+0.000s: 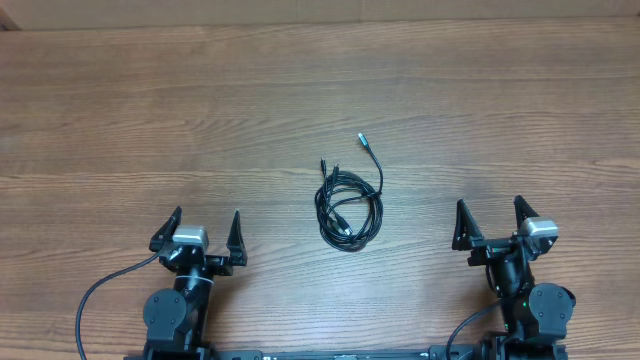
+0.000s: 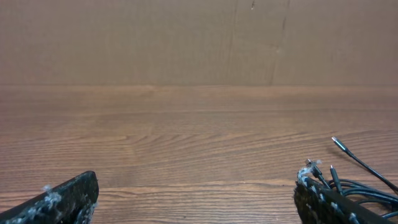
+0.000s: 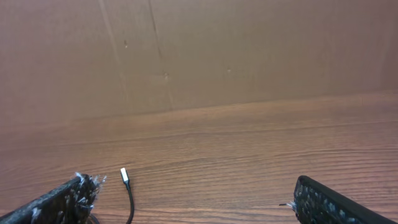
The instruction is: Untangle cables
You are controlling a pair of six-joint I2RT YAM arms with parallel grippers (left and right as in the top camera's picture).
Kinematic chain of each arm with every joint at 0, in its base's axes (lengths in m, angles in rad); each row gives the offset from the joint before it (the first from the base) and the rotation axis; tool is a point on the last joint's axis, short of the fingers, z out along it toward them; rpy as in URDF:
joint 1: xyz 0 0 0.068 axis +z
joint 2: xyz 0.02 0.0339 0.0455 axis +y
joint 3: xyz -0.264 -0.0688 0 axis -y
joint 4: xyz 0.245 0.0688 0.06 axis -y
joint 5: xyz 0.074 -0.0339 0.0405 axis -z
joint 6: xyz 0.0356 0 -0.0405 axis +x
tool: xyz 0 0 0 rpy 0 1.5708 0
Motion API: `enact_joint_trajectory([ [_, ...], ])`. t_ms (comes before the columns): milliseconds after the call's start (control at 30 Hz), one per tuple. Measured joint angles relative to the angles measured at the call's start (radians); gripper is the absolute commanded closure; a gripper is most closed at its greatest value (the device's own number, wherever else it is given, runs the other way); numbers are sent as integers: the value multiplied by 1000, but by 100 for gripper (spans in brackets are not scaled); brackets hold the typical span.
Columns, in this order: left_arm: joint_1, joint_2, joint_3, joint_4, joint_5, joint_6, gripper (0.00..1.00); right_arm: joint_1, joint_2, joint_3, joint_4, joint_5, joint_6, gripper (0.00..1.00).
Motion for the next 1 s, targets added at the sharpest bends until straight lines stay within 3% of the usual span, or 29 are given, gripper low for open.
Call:
enact_joint_trajectory([
  [500,0,0,0,31,-63,31,0,0,0,0,4,0,1,0],
  [767,0,0,38,84,-88,30,0,0,0,0,34,-5,120,0],
  [1000,0,0,155,80,-20,29,0,0,0,0,43,-64,188,0],
])
